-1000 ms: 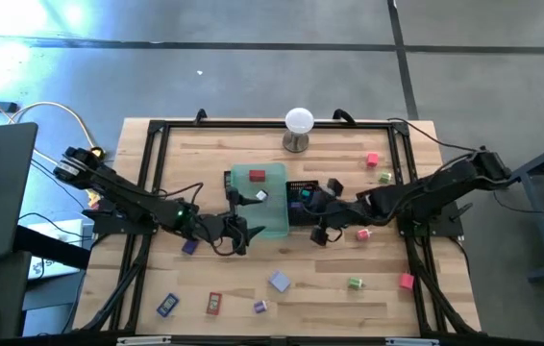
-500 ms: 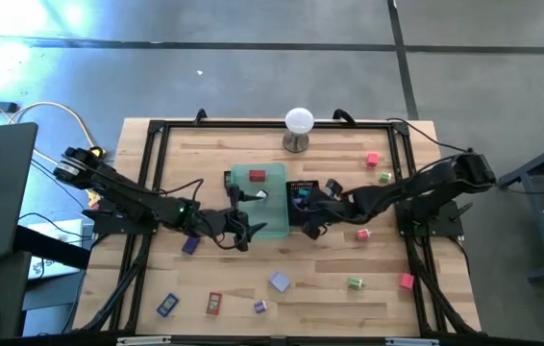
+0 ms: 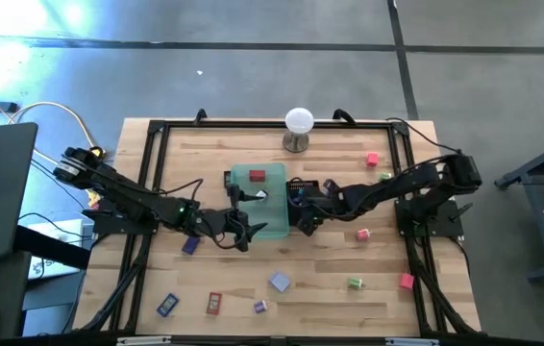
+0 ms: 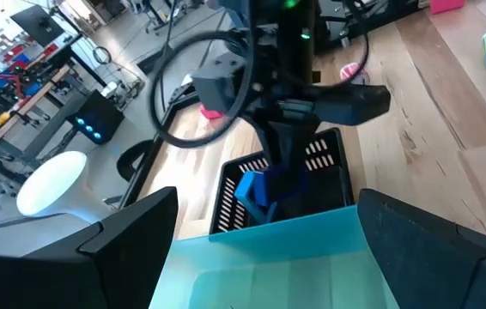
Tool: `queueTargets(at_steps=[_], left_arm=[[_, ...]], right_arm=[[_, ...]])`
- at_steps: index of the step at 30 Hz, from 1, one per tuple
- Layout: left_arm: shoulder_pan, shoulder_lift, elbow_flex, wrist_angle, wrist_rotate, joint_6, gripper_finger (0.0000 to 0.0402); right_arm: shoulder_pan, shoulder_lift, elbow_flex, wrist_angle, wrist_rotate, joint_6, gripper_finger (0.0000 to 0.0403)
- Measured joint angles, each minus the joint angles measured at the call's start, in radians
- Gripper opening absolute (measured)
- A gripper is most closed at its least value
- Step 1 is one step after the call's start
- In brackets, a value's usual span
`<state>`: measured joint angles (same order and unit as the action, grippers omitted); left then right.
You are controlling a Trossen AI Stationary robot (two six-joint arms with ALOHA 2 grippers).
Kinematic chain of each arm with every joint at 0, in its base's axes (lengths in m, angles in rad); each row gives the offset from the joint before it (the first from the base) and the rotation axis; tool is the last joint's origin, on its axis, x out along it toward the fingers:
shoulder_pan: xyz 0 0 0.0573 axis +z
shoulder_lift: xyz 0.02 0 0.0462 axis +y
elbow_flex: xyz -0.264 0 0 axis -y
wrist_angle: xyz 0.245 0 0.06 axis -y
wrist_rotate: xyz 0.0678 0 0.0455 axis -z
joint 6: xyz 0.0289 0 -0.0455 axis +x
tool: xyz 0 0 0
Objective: Pick & Place Office items
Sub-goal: Put the violet digital clock into the black bin
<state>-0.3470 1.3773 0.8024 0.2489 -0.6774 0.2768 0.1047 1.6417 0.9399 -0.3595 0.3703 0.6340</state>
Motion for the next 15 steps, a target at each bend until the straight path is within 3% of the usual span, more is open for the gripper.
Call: queueTargets(at_steps=[15], left_arm=[[0.0,0.0,0.0,-0.002,0.006,-0.011,0.0351]], right_arm=[[-0.063,0.049,0.001,0.034,-0.065,-0.008,0.0048]])
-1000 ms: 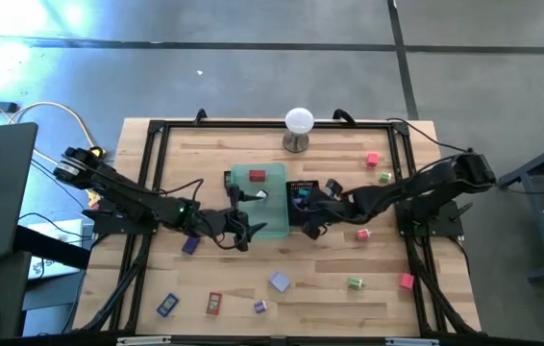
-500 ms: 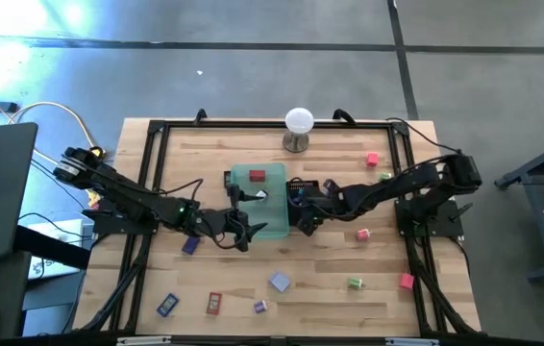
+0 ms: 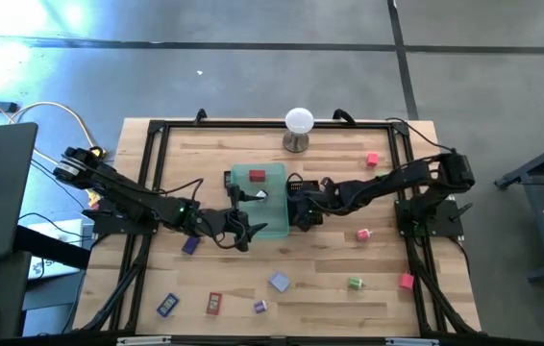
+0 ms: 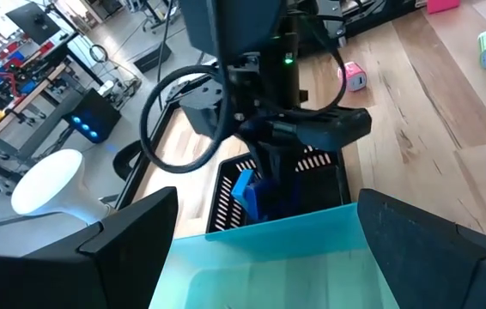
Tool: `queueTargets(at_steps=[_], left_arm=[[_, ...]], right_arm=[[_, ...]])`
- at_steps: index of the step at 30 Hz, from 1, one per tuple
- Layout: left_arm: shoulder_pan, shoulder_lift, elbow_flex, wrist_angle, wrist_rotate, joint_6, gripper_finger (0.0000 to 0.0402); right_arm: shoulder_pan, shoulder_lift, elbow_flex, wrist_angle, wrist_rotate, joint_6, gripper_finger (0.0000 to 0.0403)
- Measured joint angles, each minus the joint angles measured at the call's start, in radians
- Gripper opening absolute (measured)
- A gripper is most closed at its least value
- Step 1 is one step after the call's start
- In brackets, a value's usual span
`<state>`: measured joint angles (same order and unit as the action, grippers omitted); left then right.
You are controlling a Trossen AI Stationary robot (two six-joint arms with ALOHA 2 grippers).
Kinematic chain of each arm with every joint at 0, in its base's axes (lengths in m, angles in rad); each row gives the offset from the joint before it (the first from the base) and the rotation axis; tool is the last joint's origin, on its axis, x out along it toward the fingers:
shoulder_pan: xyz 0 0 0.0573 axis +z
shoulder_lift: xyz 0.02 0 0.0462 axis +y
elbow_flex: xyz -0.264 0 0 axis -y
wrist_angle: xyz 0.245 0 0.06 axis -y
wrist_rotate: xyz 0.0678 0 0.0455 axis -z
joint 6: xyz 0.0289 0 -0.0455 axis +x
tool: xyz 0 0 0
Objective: Pick & Place Office items
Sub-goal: Put the violet digital clock into the black bin
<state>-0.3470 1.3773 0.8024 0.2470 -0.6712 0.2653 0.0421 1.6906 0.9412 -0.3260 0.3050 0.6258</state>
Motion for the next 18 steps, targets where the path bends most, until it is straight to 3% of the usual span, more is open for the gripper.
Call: queueTargets(at_steps=[12,18], left_arm=[[0.0,0.0,0.0,0.0,0.004,-0.006,0.0351],[0.0,0.0,0.0,0.0,0.011,-0.01,0.0351]], right_arm=[[-0.035,0.032,0.0,0.035,-0.02,0.001,0.0054],[-0.034,0.031,-0.001,0.039,-0.026,0.005,0.0087]])
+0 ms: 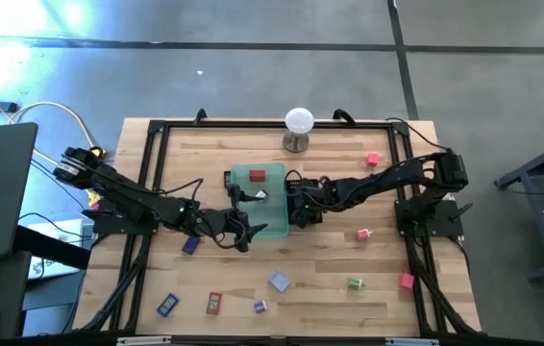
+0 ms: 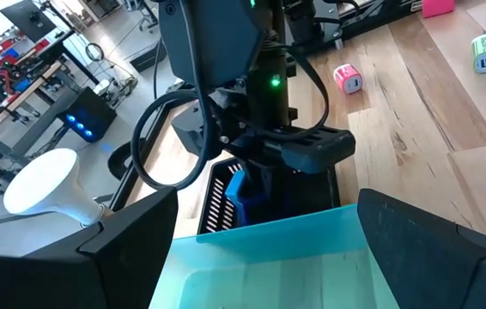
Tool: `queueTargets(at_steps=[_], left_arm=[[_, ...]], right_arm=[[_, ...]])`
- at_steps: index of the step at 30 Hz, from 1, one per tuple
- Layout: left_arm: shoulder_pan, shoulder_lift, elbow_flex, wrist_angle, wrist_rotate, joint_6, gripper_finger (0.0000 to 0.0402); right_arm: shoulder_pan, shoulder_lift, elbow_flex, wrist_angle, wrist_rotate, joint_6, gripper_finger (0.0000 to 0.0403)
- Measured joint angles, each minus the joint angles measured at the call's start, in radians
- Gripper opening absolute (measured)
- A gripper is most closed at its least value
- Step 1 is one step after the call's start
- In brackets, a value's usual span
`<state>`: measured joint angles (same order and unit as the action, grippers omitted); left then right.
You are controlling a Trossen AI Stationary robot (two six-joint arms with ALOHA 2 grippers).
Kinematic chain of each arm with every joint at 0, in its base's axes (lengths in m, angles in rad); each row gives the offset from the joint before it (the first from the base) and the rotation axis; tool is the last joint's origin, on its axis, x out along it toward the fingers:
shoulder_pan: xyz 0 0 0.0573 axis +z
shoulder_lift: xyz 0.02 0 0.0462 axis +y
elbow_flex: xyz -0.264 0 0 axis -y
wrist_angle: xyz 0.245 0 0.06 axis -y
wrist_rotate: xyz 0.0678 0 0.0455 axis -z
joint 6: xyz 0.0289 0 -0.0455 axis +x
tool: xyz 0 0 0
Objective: Pick & Place Office items
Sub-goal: Put the violet digital clock into the black bin, then put the pink and white charger adapter into the blue bin
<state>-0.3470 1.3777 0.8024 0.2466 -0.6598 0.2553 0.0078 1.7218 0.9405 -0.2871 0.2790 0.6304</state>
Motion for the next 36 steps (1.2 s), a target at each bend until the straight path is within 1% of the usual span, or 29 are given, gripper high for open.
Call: queueTargets(at_steps=[5,9,13,21,24,28,32,36], left_arm=[[0.0,0.0,0.0,0.0,0.0,-0.002,0.0351],[0.0,0.0,0.0,-0.002,0.001,-0.002,0.0351],[0.0,0.0,0.0,-0.003,0.001,-0.002,0.0351],[0.0,0.0,0.0,-0.011,0.018,-0.004,0.0351],[0.0,0.0,0.0,-0.025,0.018,-0.017,0.0351],[0.0,0.0,0.0,-0.059,0.018,-0.025,0.0351],[0.0,0.0,0.0,-0.07,0.018,-0.025,0.0351],[0.0,0.0,0.0,-0.068,0.018,-0.021,0.0351]], right_arm=[[0.005,0.0,0.0,0.002,-0.01,-0.03,0.0121],[0.009,-0.001,0.0,0.015,-0.022,-0.04,0.0133],[0.019,-0.033,0.0,0.015,-0.021,-0.067,0.0131],[0.067,-0.164,0.001,-0.004,-0.021,-0.129,0.0119],[0.103,-0.227,0.0,-0.068,-0.025,-0.184,0.0119],[0.158,-0.304,0.0,-0.155,-0.03,-0.187,0.0119],[0.206,-0.346,0.0,-0.168,-0.027,-0.189,0.0119],[0.238,-0.349,0.001,-0.116,-0.024,-0.234,0.0119]])
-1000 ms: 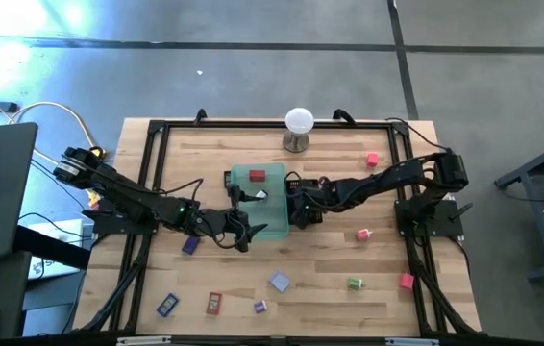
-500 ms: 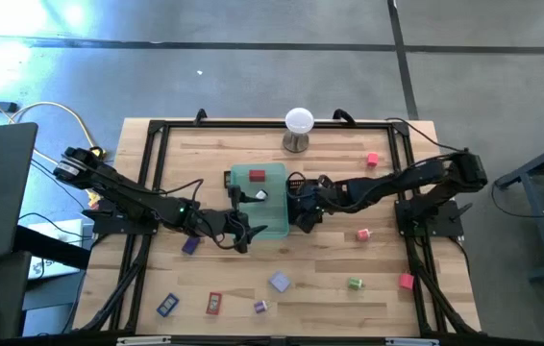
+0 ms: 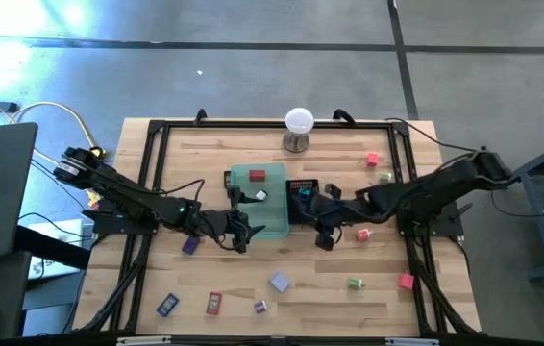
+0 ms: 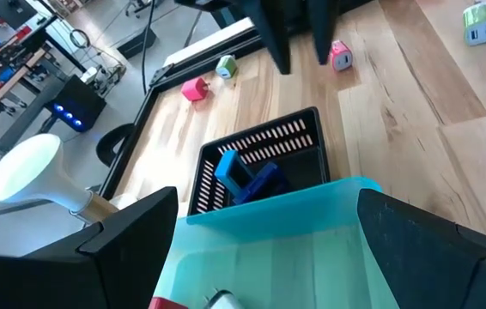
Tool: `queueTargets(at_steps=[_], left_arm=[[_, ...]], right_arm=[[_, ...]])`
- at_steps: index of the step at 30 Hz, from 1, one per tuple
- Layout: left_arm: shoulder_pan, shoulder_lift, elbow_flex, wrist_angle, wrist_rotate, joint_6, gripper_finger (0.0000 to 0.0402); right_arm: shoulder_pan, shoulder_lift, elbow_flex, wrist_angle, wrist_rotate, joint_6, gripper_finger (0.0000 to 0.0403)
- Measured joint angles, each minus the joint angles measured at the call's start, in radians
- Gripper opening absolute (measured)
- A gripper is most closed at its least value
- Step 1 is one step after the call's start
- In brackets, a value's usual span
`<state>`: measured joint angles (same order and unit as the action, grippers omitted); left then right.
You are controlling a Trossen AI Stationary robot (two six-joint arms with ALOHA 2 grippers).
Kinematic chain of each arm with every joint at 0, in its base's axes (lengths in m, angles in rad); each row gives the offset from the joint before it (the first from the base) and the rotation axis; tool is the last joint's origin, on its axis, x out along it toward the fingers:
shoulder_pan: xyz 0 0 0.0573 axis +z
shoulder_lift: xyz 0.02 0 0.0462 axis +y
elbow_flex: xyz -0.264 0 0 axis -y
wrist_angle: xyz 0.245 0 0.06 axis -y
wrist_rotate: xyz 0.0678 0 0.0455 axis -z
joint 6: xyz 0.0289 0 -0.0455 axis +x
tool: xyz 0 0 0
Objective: Pick & Place Office items
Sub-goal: Put the pink and white charger adapter into the blue bin
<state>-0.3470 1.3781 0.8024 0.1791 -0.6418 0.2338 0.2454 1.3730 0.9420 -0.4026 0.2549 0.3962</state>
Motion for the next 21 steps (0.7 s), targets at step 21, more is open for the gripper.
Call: queueTargets(at_steps=[21], left_arm=[[0.0,0.0,0.0,-0.001,-0.001,-0.025,0.0351]], right_arm=[[0.007,0.014,-0.001,0.014,0.106,-0.026,0.0156]])
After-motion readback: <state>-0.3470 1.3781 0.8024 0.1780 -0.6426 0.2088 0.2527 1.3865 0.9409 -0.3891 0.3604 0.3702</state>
